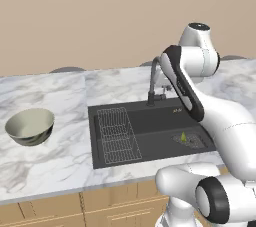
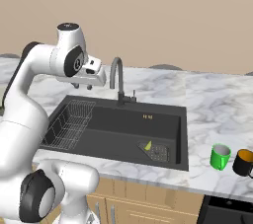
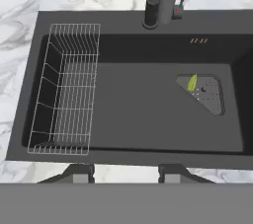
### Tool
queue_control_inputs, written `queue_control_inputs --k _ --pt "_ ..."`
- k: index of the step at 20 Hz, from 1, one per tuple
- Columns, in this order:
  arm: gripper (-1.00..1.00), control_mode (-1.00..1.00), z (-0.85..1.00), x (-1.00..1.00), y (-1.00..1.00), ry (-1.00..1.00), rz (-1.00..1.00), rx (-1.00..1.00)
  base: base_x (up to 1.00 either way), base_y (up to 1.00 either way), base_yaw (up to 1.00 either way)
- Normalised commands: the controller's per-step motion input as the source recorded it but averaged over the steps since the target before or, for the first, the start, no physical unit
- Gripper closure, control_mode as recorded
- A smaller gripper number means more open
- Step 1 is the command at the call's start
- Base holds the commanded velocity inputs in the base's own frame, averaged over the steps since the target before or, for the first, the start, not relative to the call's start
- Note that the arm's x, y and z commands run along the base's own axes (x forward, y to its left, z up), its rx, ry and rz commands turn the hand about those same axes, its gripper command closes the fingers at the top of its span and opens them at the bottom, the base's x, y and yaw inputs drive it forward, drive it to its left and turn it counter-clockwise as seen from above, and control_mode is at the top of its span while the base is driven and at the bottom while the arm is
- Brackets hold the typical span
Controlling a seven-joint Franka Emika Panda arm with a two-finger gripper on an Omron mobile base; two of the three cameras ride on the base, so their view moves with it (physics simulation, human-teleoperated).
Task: Clear the mugs and bowl far away from the sink.
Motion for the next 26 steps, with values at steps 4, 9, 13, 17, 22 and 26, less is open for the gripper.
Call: queue_control_inputs --k 4,9,13,17,22,26 --pt "-1.0 -1.0 0.0 -0.14 -0.21 0.0 0.0 0.03 0.0 0.0 0.0" --pt "-1.0 -1.0 -0.06 -0.33 -0.76 0.01 -0.09 0.0 0.0 0.0 0.0" --pt "-1.0 -1.0 -0.1 -0.58 -0.88 -0.01 -0.09 -0.01 0.0 0.0 0.0" --pt "-1.0 -1.0 -0.21 -0.49 -0.8 0.0 -0.16 -0.07 0.0 0.0 0.0" --pt "-1.0 -1.0 -0.33 -0.31 -1.0 0.0 -0.01 -0.05 0.0 0.0 0.0" --pt "-1.0 -1.0 -0.38 -0.2 -1.0 0.0 0.0 -0.02 0.0 0.0 0.0"
